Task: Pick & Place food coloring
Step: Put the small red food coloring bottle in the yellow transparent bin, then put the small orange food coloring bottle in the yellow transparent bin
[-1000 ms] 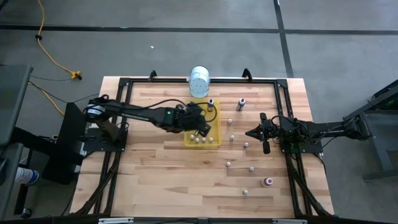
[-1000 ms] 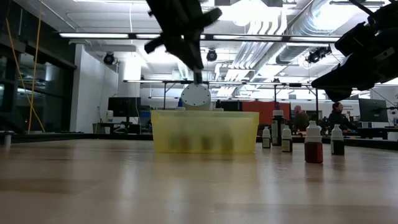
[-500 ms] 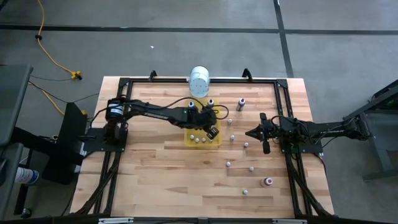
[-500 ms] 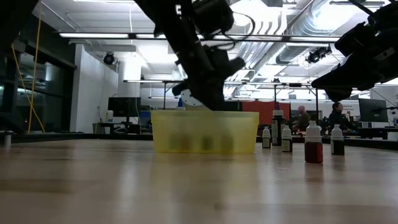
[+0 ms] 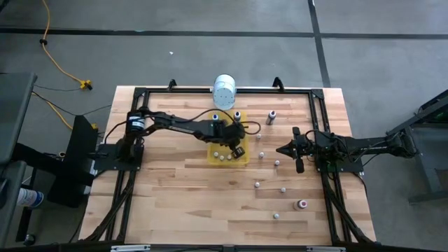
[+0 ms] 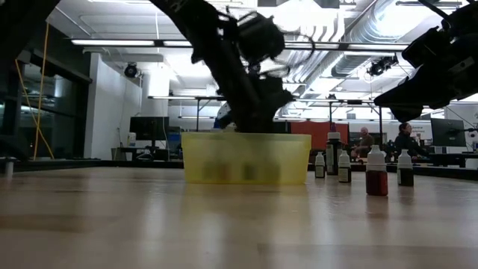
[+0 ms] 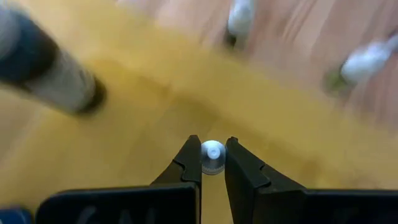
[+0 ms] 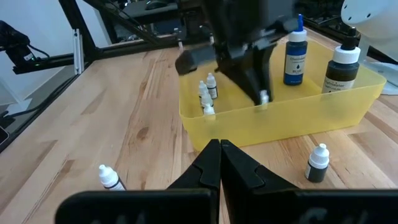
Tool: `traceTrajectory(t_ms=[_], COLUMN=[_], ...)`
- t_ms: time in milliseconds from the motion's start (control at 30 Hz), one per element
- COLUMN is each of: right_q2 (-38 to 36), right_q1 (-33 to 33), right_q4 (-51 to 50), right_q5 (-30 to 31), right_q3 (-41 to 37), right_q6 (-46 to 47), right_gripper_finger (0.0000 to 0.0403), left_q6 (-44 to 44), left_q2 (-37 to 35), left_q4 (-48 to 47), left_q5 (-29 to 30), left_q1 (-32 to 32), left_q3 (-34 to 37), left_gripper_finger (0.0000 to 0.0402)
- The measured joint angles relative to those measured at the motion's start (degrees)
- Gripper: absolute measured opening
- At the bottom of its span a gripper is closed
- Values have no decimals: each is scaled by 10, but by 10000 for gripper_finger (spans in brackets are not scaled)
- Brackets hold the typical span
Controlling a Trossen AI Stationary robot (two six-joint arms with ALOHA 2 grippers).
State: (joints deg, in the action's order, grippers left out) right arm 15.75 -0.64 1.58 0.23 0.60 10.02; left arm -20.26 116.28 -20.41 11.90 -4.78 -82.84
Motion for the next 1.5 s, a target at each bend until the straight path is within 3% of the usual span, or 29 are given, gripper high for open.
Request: traceTrajectory(t_ms=[400, 700, 900, 1100, 1500], right_q2=[0, 0, 0, 0, 0], right_q1=[0, 0, 0, 0, 0], right_q4=[2, 2, 3, 3, 3], right_q5=[0, 0, 0, 0, 0], right_q3=[0, 0, 0, 0, 0], right_q6=[0, 0, 0, 0, 0], right_gripper_finger=[0, 0, 0, 0, 0], left_q6=[10, 10, 21, 22, 68], left_q2=[11, 11, 11, 2, -81], left_q4=[10, 9, 9, 4, -18], left_q5=[-9, -8, -8, -3, 19], left_q1=[-1, -1, -1, -1, 5], left_q3=[0, 0, 0, 1, 0], left_gripper_finger=[30, 107, 136, 142, 143])
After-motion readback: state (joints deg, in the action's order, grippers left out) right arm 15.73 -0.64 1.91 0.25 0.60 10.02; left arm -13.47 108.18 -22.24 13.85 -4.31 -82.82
